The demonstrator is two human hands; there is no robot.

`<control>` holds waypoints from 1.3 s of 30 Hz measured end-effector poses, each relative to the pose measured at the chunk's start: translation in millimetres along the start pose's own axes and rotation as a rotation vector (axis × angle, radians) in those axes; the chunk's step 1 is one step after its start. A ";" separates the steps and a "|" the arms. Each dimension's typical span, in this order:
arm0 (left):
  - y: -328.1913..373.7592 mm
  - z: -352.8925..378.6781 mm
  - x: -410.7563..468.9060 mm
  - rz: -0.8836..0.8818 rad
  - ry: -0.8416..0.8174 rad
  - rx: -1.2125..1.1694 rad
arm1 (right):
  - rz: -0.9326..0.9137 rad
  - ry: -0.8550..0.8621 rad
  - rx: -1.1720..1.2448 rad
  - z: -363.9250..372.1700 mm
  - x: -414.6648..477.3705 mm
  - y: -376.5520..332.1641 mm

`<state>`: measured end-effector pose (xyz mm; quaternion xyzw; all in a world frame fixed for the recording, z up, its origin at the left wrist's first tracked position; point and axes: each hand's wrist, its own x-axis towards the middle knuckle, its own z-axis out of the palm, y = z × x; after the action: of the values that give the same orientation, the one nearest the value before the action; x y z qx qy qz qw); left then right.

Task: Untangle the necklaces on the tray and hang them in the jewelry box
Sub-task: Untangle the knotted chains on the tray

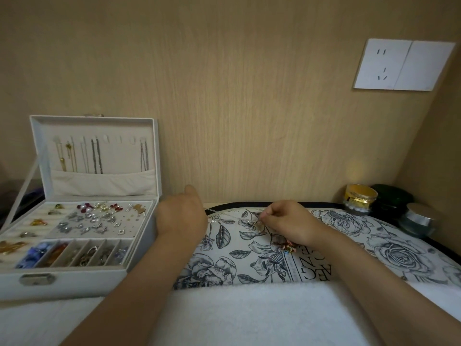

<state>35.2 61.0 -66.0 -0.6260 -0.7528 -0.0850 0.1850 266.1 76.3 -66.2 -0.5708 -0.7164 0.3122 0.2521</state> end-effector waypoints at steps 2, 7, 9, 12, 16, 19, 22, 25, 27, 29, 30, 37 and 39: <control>3.1 -2.0 -4.5 0.061 -0.061 0.059 | -0.015 -0.042 -0.073 0.8 -0.7 -0.3; 16.4 11.5 -9.7 0.288 -0.085 -0.234 | -0.046 -0.040 0.103 4.9 -3.9 -9.0; 26.0 12.9 -13.5 0.339 -0.154 -0.693 | -0.059 -0.023 0.162 4.5 -5.7 -12.5; 40.7 11.0 -19.7 0.295 -0.345 -1.101 | -0.080 0.017 0.252 3.8 -5.7 -15.9; 41.5 6.9 -18.8 0.171 -0.322 -1.321 | -0.094 0.049 0.337 2.3 -5.7 -18.6; 38.0 6.6 -16.2 0.051 -0.320 -1.372 | -0.144 0.055 0.272 1.5 -4.9 -16.0; 36.4 10.6 -14.6 0.092 -0.227 -1.166 | -0.139 0.053 0.179 1.4 -2.1 -11.7; 37.5 7.4 -17.7 0.174 -0.129 -0.916 | -0.109 0.031 0.046 2.1 1.9 -5.5; 36.9 4.4 -18.8 0.169 -0.111 -0.835 | -0.115 0.042 0.007 3.4 3.2 -4.0; 35.1 4.7 -18.0 0.135 -0.157 -0.894 | -0.142 0.091 -0.002 5.6 3.7 -5.4; 34.4 4.4 -17.8 0.121 -0.197 -0.962 | -0.157 0.118 0.004 6.8 3.6 -6.3; 34.2 4.0 -16.7 0.051 -0.267 -1.207 | -0.222 0.173 0.040 9.7 5.2 -3.8; 33.9 6.1 -15.9 0.025 -0.241 -1.264 | -0.234 0.125 0.038 9.6 4.5 -3.4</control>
<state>69.5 55.6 -81.3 -0.6281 -0.5657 -0.4392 -0.3043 255.9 78.7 -70.2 -0.4970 -0.7549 0.2580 0.3415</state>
